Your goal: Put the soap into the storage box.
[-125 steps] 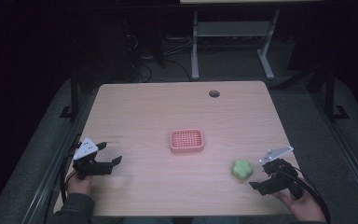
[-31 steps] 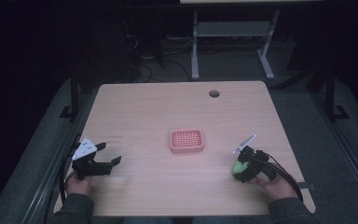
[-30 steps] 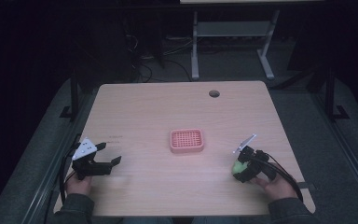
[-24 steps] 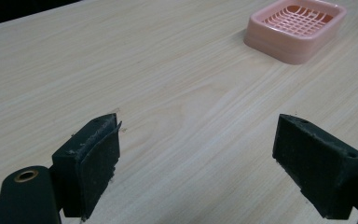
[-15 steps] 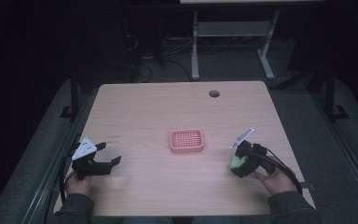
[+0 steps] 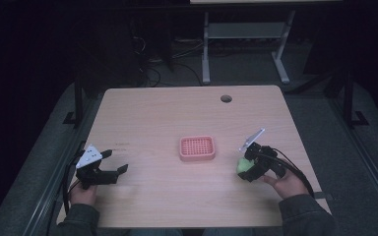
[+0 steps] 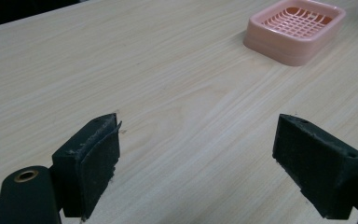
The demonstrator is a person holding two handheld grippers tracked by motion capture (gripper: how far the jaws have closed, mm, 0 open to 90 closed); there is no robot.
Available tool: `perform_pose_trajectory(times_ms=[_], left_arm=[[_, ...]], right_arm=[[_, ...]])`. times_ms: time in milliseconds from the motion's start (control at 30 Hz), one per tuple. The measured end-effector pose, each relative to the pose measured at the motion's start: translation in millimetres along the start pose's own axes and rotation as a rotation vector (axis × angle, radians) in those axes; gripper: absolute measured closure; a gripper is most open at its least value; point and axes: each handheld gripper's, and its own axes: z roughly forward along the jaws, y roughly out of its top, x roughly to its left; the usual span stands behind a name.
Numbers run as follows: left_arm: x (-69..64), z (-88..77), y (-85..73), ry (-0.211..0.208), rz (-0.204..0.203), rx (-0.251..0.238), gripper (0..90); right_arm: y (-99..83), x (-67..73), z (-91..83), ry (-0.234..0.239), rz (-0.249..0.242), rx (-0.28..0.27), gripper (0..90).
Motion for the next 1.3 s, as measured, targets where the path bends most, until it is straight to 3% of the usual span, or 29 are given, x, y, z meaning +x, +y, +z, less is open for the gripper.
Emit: perform_pose_trajectory(times_ms=[700, 933, 1300], left_arm=[[-0.7, 0.5, 0.6, -0.002, -0.012, -0.018, 14.4], [-1.0, 0.9, 1.0, -0.003, -0.008, -0.014, 14.4], [-1.0, 0.9, 1.0, -0.004, -0.012, -0.018, 14.4]], right_arm=[[43.1, 1.4, -3.2, 0.017, -0.081, -0.005, 25.8], [57.2, 7.9, -2.6, 0.016, -0.119, -0.003, 25.8], [73.3, 7.7, -0.7, 0.023, -0.140, 0.001, 25.8]])
